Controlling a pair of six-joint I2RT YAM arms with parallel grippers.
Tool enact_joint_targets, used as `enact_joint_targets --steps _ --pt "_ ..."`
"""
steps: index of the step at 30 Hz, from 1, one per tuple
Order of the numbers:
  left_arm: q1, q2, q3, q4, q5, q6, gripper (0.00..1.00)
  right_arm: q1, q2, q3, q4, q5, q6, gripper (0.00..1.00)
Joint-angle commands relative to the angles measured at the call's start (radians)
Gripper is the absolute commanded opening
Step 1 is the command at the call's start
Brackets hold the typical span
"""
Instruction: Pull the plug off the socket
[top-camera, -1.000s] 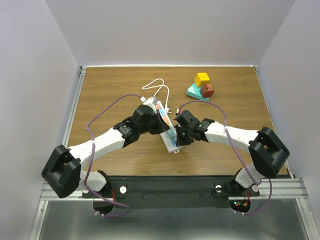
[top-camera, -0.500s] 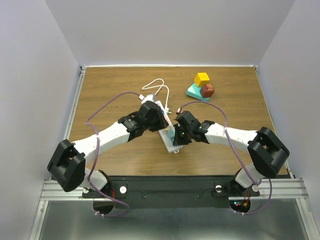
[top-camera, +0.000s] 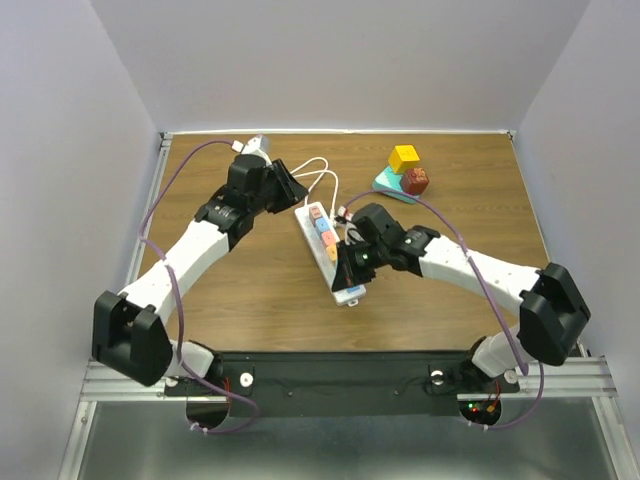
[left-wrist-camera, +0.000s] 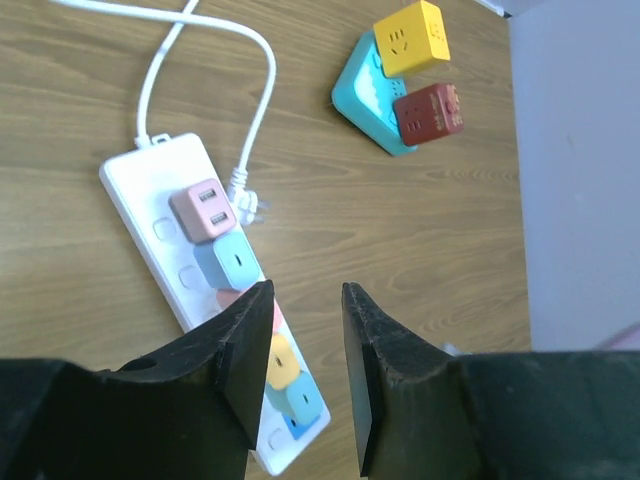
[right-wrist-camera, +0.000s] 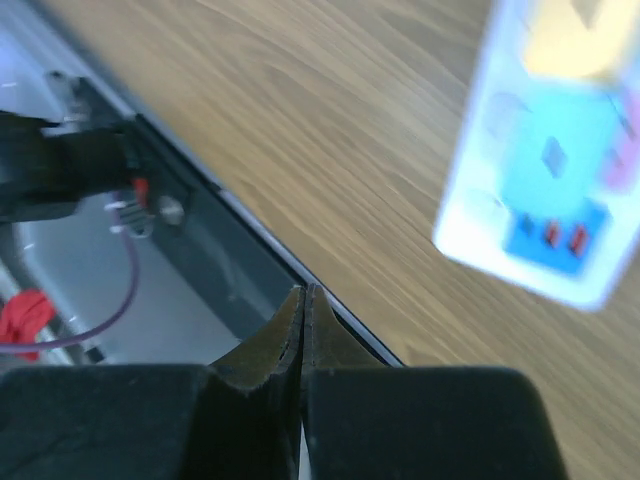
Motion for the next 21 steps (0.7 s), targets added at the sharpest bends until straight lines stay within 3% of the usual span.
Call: enact_joint_targets --steps 1,7,15,21 --pt "0.061 0.104 0.054 0.059 0.165 0.065 0.44 -0.051 0.126 0.169 0.028 -0.188 -0.089 0.00" --pt "0.120 0.222 0.117 0.149 0.363 0.062 0.47 -0.210 0.282 0.215 0.217 -0.430 -0.035 0.00" --pt "0.132 0.290 0.151 0.224 0.460 0.042 0.51 -0.299 0.394 0.195 0.394 -0.671 0.023 0.01" --pt "0.134 0.336 0.158 0.255 0.512 0.031 0.51 -0.319 0.469 0.186 0.455 -0.717 0.069 0.01"
